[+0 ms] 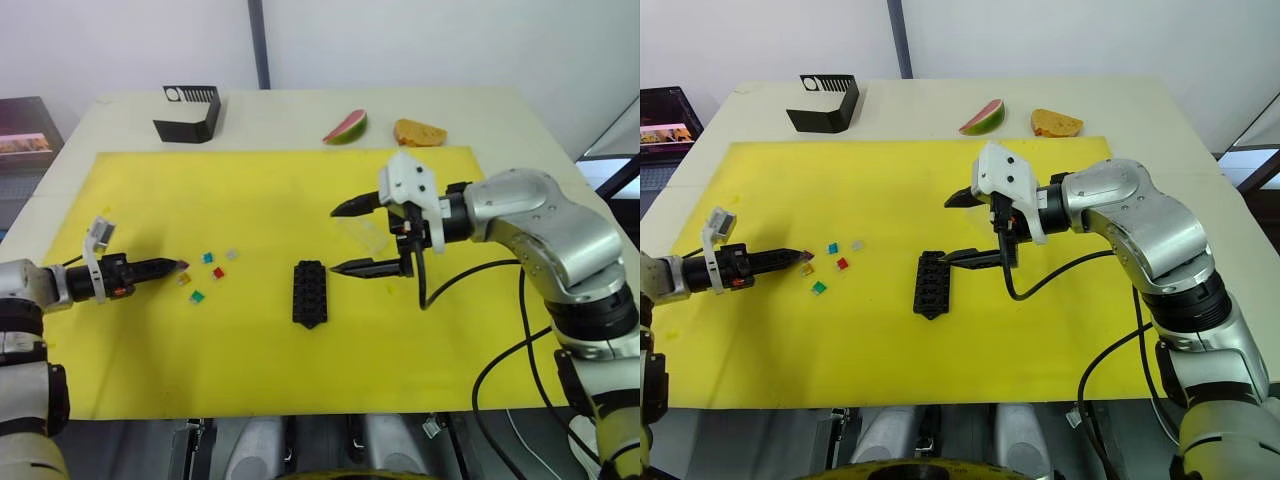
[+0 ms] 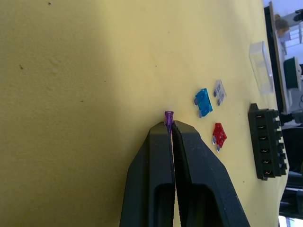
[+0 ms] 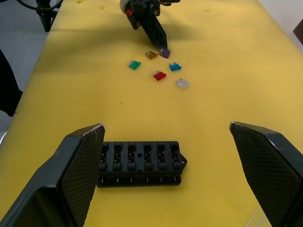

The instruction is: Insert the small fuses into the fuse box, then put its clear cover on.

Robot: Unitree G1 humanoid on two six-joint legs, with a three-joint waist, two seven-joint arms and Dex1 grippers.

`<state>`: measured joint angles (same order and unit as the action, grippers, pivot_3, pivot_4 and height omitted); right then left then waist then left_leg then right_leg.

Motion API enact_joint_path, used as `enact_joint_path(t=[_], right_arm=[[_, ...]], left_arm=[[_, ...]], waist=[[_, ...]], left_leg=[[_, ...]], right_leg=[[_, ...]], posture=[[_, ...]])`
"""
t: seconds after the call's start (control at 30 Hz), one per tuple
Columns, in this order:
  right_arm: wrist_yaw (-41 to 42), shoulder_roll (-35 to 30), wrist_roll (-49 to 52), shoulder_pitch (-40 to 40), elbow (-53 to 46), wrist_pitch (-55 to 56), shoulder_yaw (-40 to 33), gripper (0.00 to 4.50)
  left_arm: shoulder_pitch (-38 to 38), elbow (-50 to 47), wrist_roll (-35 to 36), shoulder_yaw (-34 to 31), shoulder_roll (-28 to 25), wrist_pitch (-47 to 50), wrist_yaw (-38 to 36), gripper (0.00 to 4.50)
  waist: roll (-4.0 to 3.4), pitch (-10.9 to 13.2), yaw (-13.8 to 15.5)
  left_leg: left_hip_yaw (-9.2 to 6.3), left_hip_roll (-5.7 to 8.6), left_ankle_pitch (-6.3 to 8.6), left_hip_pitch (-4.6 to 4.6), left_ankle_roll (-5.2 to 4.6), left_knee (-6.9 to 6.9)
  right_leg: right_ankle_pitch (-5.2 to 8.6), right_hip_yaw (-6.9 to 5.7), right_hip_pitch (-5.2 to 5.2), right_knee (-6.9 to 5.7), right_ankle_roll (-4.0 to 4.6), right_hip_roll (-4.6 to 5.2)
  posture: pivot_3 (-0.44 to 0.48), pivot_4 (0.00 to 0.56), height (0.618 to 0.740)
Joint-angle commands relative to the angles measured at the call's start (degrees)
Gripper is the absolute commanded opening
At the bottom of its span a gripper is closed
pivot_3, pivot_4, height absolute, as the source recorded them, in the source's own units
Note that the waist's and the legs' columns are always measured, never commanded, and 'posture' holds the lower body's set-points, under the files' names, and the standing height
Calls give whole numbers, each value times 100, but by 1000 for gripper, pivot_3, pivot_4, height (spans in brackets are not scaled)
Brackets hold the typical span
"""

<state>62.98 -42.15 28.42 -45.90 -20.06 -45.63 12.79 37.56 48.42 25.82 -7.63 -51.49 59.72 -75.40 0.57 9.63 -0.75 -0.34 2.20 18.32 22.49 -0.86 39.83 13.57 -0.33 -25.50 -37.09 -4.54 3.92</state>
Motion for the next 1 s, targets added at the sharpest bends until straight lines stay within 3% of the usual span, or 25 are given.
enact_joint_path(t=[0.03, 0.17, 0.4, 0.6, 0.8, 1.0], right_arm=[[5, -12, 27, -20, -177, 93, -96, 4500], [4, -24, 52, -1, -203, 63, -111, 4500], [-139, 39, 382, 224, -288, -270, -347, 4500], [-1119, 736, 2593, 81, 235, -2613, -1896, 4500], [-2073, 1195, 3987, -405, 1020, -4076, -2822, 4500], [-3079, 1690, 4842, -755, 1558, -4654, -3139, 4500]], left_arm=[[-53, -203, 147, -255, -186, 162, 32, 20], [-61, -494, 419, -604, -244, 446, 121, 20], [-354, -1876, 1094, -1202, -175, 1056, 418, 20], [24, -4445, 2570, -1672, 544, 2392, 1145, 20], [433, -5524, 3463, -1605, 1192, 2871, 1706, 20], [687, -5709, 3880, -1383, 1434, 2756, 1987, 20]], waist=[[0, 0, 1], [1, 0, 3], [3, 2, 22], [8, 3, 44], [8, 3, -26], [5, 2, -12]], left_leg=[[0, 0, 0, 0, 0, 0], [0, 0, 1, 1, -1, 0], [0, 1, 2, 4, -2, 0], [-5, 4, 2, 8, -4, 5], [-4, 5, -1, 5, 3, 0], [-2, 5, -20, -5, 35, -20]], right_leg=[[0, 0, 0, 0, 0, 0], [0, 0, 0, 0, 0, 1], [0, 0, 1, 2, 0, 8], [0, -1, 7, 5, 0, 15], [-1, -1, 4, 6, 0, 13], [0, -1, 2, 6, 0, 10]], posture=[[0, 150, 740], [0, 150, 740], [0, 150, 740], [0, 150, 740], [0, 150, 740], [0, 150, 740]])
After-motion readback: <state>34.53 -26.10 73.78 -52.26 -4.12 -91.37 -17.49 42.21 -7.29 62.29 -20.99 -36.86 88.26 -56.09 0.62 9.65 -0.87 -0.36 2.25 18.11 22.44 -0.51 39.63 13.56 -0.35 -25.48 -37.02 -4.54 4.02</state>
